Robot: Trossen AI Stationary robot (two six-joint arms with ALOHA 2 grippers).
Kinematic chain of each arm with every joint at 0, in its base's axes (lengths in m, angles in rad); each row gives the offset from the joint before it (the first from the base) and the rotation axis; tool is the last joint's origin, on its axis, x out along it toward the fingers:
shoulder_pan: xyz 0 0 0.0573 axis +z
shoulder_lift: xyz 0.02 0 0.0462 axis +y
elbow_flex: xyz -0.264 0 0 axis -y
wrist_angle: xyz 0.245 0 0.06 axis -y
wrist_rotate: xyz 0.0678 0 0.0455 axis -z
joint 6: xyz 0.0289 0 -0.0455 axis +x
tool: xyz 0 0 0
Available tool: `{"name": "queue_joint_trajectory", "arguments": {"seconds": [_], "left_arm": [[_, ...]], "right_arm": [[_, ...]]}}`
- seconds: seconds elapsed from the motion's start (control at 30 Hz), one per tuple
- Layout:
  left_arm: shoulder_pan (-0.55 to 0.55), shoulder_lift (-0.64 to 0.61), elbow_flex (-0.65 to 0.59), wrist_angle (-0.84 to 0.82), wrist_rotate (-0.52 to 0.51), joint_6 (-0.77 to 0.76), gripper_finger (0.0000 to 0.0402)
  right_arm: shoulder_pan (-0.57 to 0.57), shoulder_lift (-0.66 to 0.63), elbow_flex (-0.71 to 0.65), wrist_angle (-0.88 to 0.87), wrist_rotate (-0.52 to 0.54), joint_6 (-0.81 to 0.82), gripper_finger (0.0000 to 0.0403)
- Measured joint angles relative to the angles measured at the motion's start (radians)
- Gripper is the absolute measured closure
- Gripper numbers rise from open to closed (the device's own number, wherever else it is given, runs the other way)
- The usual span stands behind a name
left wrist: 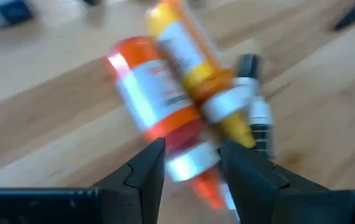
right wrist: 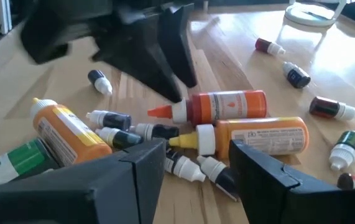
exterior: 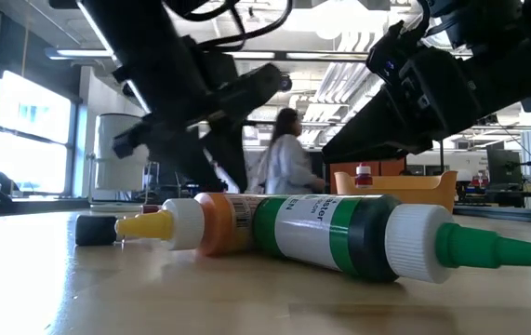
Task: Pick & Place food coloring
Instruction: Put the large orange food coloring bottle into the yellow bin
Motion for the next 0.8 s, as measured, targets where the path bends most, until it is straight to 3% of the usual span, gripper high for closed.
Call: {"name": "queue_joint_trajectory", "arguments": {"seconds": [0.33, 0.8], "left_arm": [[0.000, 0.017, 0.003, 0.056, -0.021, -0.029, 0.0248], [0.000, 0.101, 0.001, 0.088, -0.021, -0.056, 0.0248]], "right_arm": [[-0.023, 0.000, 0.000, 0.039, -0.005, -0.124, 0.0231], [-0.108, -0.002, 0.000, 0.060, -0.091, -0.127, 0.0231]]}}
